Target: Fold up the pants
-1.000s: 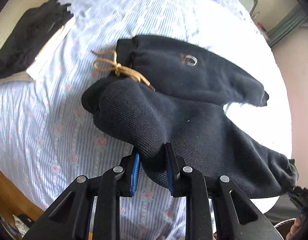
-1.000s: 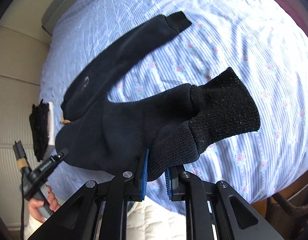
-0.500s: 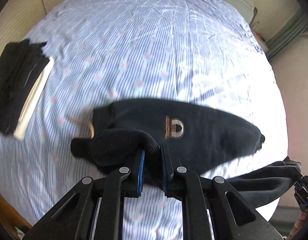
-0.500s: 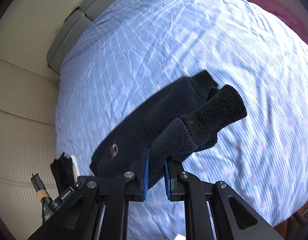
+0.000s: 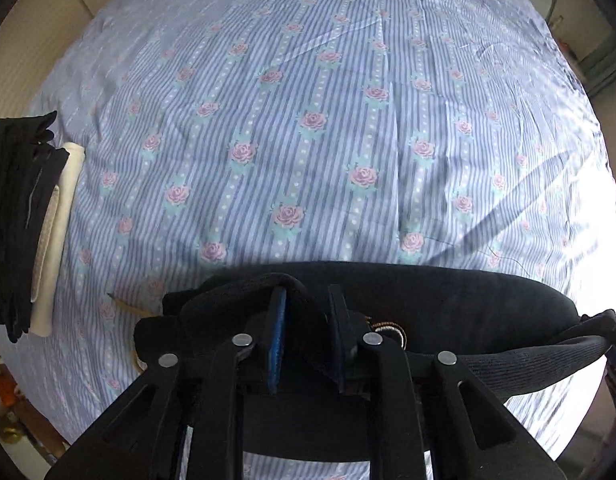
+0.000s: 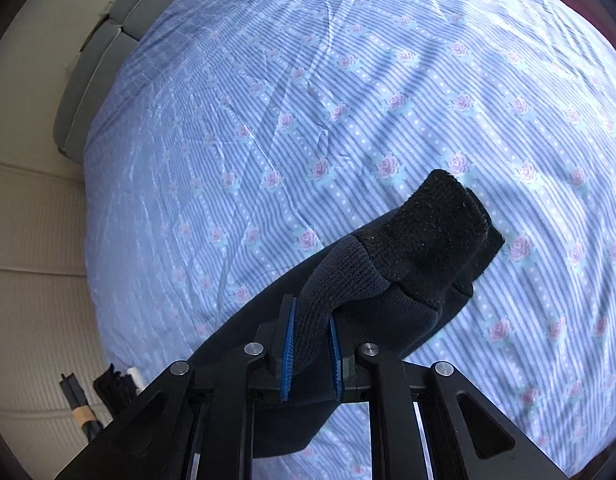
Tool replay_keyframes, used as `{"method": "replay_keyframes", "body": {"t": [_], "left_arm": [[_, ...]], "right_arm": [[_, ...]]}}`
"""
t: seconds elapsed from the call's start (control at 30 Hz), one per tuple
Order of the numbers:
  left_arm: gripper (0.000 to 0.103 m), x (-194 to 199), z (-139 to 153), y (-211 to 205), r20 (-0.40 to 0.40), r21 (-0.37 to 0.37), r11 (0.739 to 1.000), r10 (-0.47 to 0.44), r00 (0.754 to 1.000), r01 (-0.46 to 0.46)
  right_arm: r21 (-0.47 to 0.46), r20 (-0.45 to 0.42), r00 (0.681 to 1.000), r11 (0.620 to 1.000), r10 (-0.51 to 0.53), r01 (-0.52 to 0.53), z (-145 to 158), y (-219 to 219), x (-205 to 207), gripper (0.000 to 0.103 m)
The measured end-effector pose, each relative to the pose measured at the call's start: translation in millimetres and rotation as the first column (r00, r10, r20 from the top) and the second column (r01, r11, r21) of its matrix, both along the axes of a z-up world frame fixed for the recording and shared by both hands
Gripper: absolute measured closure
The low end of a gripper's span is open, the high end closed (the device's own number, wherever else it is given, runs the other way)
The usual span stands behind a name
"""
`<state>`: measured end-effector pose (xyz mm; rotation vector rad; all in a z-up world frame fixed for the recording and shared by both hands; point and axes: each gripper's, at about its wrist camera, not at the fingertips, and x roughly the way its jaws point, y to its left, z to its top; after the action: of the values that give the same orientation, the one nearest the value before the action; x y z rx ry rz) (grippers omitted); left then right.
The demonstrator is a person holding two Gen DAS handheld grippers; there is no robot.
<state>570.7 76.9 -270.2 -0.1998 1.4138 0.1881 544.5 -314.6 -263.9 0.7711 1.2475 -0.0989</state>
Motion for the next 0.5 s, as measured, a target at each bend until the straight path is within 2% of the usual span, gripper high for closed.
{"method": "replay_keyframes", "body": {"t": [0.03,0.07,0.1,0.2,0.27,0.37,0.43,0.5], "left_arm": [[0.062,2.5,0.6,-0.3,-0.008,0.009,1.000,0.000,1.000,0.000],[0.042,4.3,5.0,0.0,0.002,0.019,1.000,-0.006,1.000,0.006],[0.036,4.9,11.1,1.1,0.022,0.025,1.000,-0.010,1.000,0.009],[0.027,0.0,41.9,5.0,0.136,0.045,0.998,-0.043,0.990,0.037],[0.023,-4.8,60.5,11.3,0.197,0.072,0.996,-0.063,0.978,0.049],[0.023,-21.9,80.9,25.6,0.269,0.072,0.994,-0.094,0.958,0.077],[0.022,-37.4,86.5,38.6,0.302,0.069,0.992,-0.119,0.946,0.103],[0.020,-56.6,87.3,49.8,0.324,0.069,0.987,-0.161,0.932,0.146]], "right_arm": [[-0.023,0.001,1.000,1.000,-0.002,0.002,1.1,0.1,4.4,0.076],[-0.052,-0.001,1.000,0.999,-0.001,0.001,2.3,-0.3,8.4,0.071],[-0.091,-0.006,1.000,0.996,0.002,-0.002,6.2,0.2,10.3,0.061],[-0.196,0.024,1.000,0.981,-0.001,0.005,25.9,-0.1,6.6,0.039],[-0.304,0.087,0.996,0.953,0.028,-0.001,48.4,4.4,-1.3,0.037],[-0.477,0.180,0.967,0.876,0.180,-0.074,86.4,26.1,-18.9,0.033],[-0.529,0.197,0.933,0.834,0.300,-0.157,100.5,43.3,-31.2,0.027],[-0.526,0.199,0.905,0.820,0.376,-0.225,102.9,58.9,-47.1,0.027]]}}
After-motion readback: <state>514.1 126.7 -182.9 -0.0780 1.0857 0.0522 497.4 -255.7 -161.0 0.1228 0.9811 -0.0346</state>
